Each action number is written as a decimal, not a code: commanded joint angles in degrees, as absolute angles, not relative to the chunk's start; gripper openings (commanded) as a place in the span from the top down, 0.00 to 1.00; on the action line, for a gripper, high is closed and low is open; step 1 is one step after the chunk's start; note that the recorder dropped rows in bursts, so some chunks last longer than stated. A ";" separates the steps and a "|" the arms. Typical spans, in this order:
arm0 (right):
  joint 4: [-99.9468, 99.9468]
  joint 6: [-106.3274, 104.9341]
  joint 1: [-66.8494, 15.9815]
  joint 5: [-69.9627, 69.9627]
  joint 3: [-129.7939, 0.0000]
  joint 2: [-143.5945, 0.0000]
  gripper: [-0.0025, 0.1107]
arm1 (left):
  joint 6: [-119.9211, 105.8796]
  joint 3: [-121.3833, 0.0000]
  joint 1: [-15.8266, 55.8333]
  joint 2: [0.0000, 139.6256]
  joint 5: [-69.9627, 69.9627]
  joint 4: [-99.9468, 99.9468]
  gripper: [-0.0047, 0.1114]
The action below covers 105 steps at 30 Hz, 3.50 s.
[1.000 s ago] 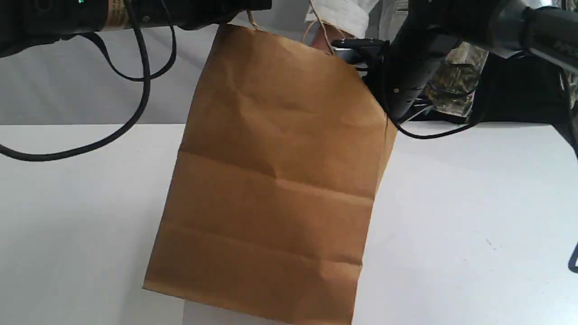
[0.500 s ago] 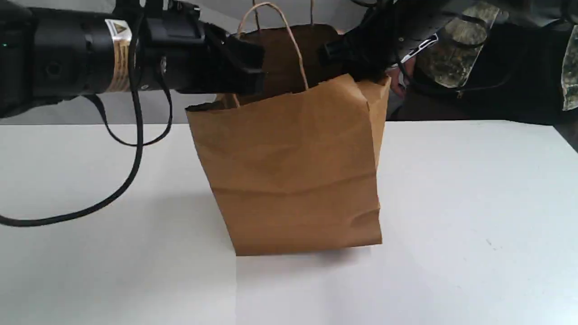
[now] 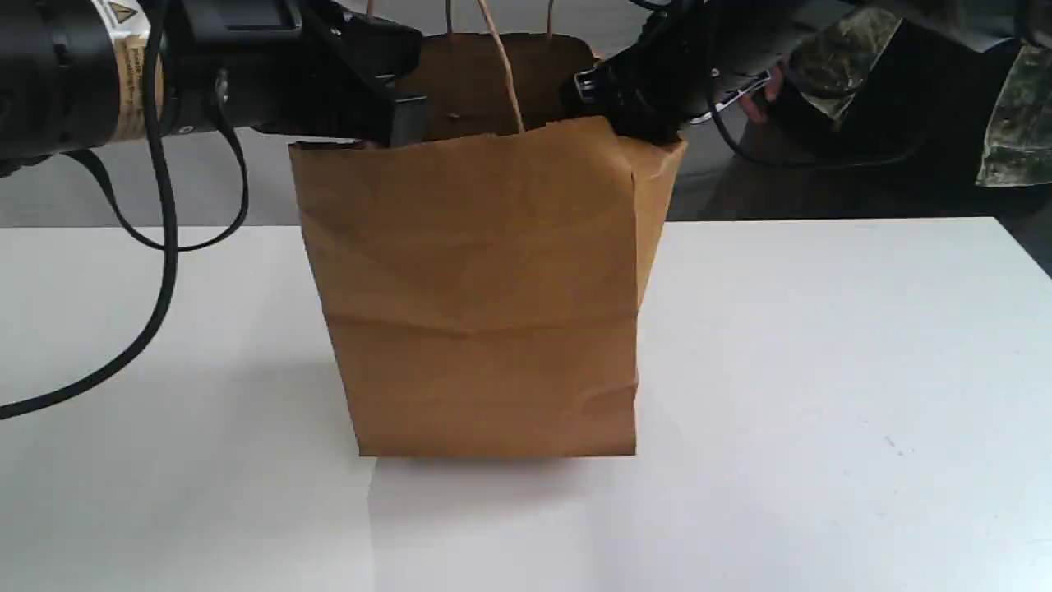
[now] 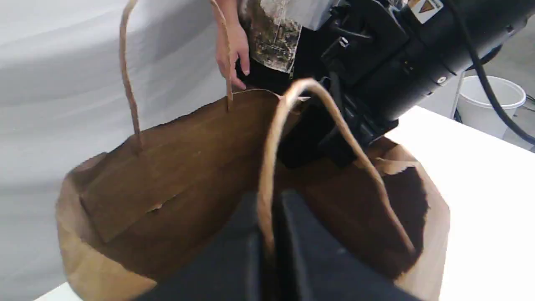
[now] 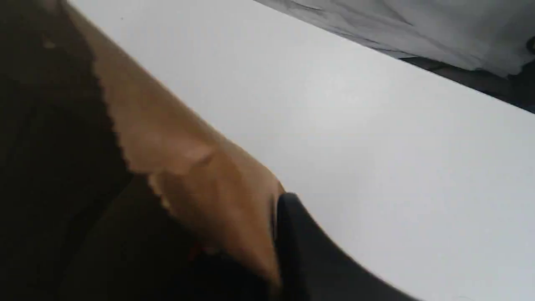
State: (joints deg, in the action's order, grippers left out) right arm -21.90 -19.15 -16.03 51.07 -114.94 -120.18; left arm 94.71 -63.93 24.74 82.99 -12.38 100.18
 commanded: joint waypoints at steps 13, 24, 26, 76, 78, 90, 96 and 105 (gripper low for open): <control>-22.94 -24.21 -16.13 49.23 -114.76 -119.25 0.41 | 93.96 -63.65 24.63 82.60 -8.91 99.95 0.43; -22.85 -27.00 -16.13 46.74 -114.76 -112.79 0.41 | 92.70 -63.65 24.63 82.23 -5.47 99.95 0.43; -22.71 -27.00 -16.01 46.85 -114.76 -111.41 0.41 | 92.70 -63.65 24.63 81.00 -4.32 99.95 0.43; -13.98 -3.49 -15.98 -62.87 -14.85 -55.10 0.42 | 104.88 -20.73 24.63 9.05 -3.46 99.81 0.43; -12.92 -1.17 -15.98 -68.80 -10.73 -55.10 0.42 | 103.83 -18.42 24.63 5.45 -3.46 99.81 0.43; -13.07 -0.87 -15.98 -69.96 0.00 -55.62 0.42 | 98.60 -8.06 24.63 0.00 -2.54 99.95 0.43; -12.31 1.91 -15.98 -69.96 0.00 -55.62 0.42 | 98.69 -1.97 24.63 0.00 -1.79 99.95 0.43; -17.88 1.71 -15.98 -67.81 0.00 -55.62 0.42 | 100.26 -0.20 24.63 0.00 3.13 98.25 0.43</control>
